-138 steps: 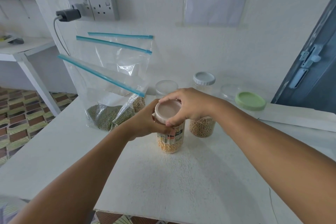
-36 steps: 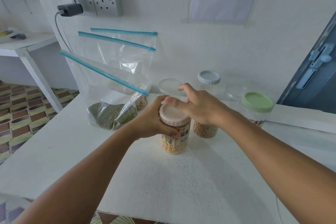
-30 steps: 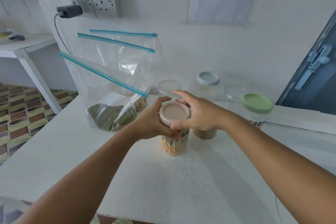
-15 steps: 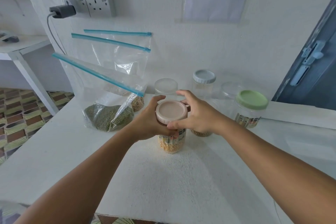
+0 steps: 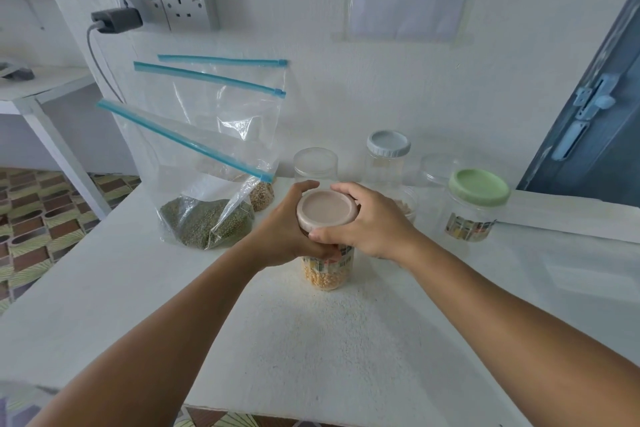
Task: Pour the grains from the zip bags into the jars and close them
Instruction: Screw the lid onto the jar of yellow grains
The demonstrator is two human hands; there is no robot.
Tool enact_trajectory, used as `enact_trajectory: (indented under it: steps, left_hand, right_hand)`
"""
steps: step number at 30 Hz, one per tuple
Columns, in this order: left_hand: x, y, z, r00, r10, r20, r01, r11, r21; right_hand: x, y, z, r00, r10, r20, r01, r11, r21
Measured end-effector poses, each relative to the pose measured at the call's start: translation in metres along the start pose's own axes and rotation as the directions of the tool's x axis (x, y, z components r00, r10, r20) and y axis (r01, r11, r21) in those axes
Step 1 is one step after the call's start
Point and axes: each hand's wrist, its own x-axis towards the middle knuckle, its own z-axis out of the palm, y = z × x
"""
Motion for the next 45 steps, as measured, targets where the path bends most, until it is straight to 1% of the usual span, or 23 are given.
enact_trajectory:
  steps: [3, 9, 12, 14, 22, 28, 33, 37, 40, 43, 45]
  left_hand:
    - [0.000, 0.001, 0.001, 1.000, 0.004, -0.001, -0.004, 1.000, -0.001]
    - [0.000, 0.002, -0.002, 1.000, 0.020, -0.001, -0.020, 1.000, 0.012]
    - [0.005, 0.002, -0.006, 0.999, 0.027, -0.028, -0.027, 0.999, 0.027]
    - [0.011, 0.003, -0.009, 0.999, 0.020, -0.050, -0.019, 0.999, 0.027]
    - [0.046, -0.004, -0.023, 0.994, -0.008, -0.107, 0.013, 0.999, 0.049]
    - [0.066, -0.012, -0.028, 0.995, -0.009, -0.098, 0.010, 1.000, 0.015]
    - [0.068, -0.016, -0.026, 0.995, 0.003, -0.101, -0.004, 1.000, -0.012]
    - [0.063, -0.013, -0.026, 0.993, -0.013, -0.120, 0.013, 1.000, -0.006]
    - [0.049, -0.006, -0.020, 0.984, 0.014, -0.180, 0.006, 0.994, 0.107]
    - [0.025, -0.003, -0.006, 0.960, 0.088, -0.265, -0.012, 0.962, 0.274]
    - [0.008, 0.005, 0.010, 0.923, 0.169, -0.346, -0.035, 0.932, 0.361]
  right_hand:
    - [-0.002, -0.003, 0.004, 0.999, 0.013, -0.049, -0.016, 0.998, -0.058]
    - [-0.007, -0.014, 0.000, 0.997, 0.040, -0.068, -0.055, 0.969, -0.240]
    - [0.002, -0.018, -0.002, 0.999, 0.039, -0.029, -0.046, 0.954, -0.297]
    - [0.012, -0.017, -0.002, 0.999, 0.046, 0.003, -0.043, 0.950, -0.309]
    - [0.060, -0.021, -0.005, 0.993, 0.106, 0.057, -0.078, 0.929, -0.363]
    - [0.081, -0.020, -0.006, 0.992, 0.116, 0.058, -0.090, 0.938, -0.335]
    - [0.083, -0.014, -0.003, 0.994, 0.097, 0.041, -0.076, 0.931, -0.357]
    - [0.078, -0.011, -0.004, 0.995, 0.084, 0.050, -0.059, 0.924, -0.377]
    - [0.062, -0.002, -0.012, 0.999, 0.031, -0.014, -0.034, 0.921, -0.389]
    - [0.041, 0.009, -0.034, 0.988, -0.044, -0.147, -0.014, 0.928, -0.372]
    - [0.027, 0.015, -0.054, 0.964, -0.087, -0.250, -0.021, 0.916, -0.400]
